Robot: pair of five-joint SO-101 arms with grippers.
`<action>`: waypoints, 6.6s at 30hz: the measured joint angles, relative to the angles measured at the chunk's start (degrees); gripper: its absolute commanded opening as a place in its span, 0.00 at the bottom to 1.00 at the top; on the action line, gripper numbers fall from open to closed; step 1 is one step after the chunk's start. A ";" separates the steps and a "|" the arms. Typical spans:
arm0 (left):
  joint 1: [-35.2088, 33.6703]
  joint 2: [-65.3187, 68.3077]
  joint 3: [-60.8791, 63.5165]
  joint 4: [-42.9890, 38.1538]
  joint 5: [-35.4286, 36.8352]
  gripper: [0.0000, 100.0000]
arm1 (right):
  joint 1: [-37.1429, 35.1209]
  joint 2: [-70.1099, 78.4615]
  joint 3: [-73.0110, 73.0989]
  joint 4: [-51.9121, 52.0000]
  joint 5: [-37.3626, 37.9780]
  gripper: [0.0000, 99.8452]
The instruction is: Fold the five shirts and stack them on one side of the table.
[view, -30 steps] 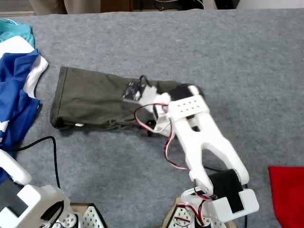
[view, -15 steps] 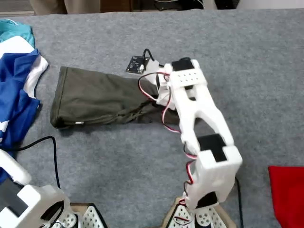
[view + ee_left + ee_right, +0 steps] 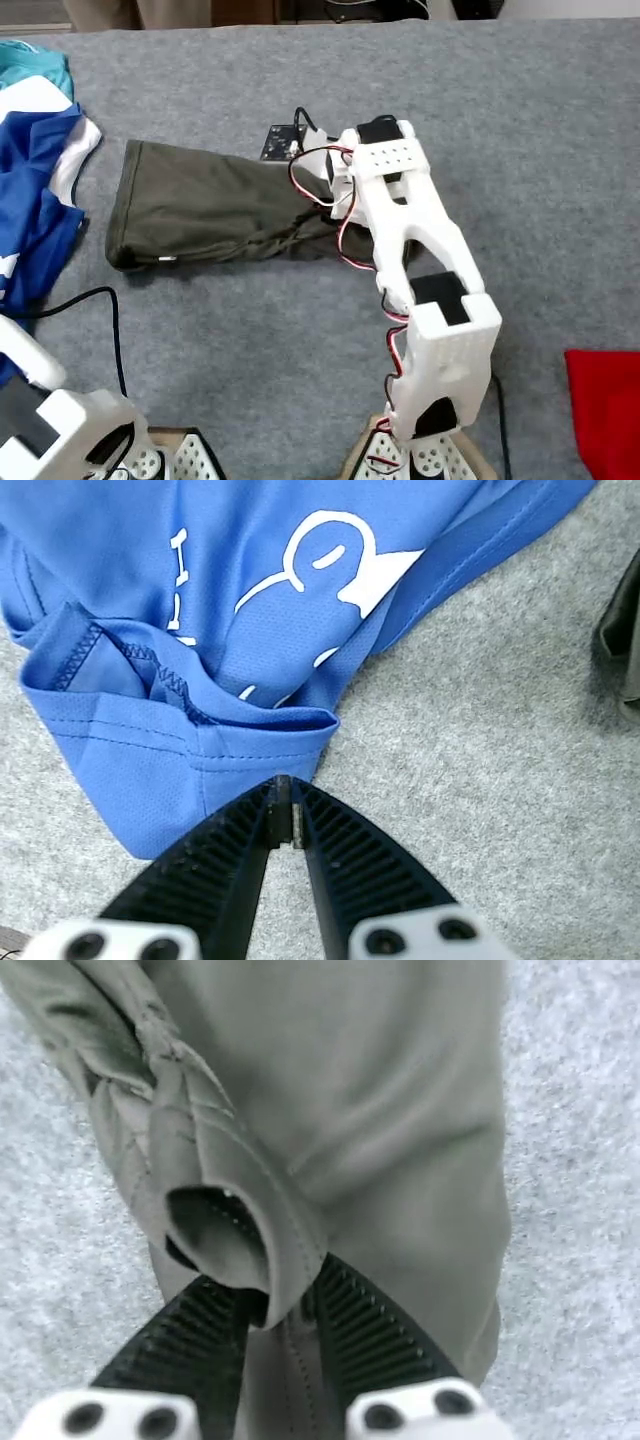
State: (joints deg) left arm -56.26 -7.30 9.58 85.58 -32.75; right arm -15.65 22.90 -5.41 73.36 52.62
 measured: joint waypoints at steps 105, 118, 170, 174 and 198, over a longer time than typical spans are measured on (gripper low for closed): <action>34.55 67.08 -77.98 14.07 3.60 0.19 | 16.26 15.38 -24.79 1.49 -37.01 0.01; 33.23 73.05 -77.80 10.73 3.78 0.20 | 16.35 15.38 -24.79 1.49 -35.96 0.01; 67.25 54.77 -78.07 14.59 10.81 0.02 | 24.00 13.54 -35.78 8.88 -32.70 0.01; 73.49 53.45 -78.07 14.59 12.22 0.02 | 28.57 9.93 -41.32 13.01 -31.21 0.01; 91.43 56.53 -77.45 1.41 21.45 0.02 | 44.04 5.27 -53.45 16.44 -29.19 0.01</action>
State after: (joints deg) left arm 35.16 49.23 -67.87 86.99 -11.30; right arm 28.40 28.18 -58.86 89.80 23.43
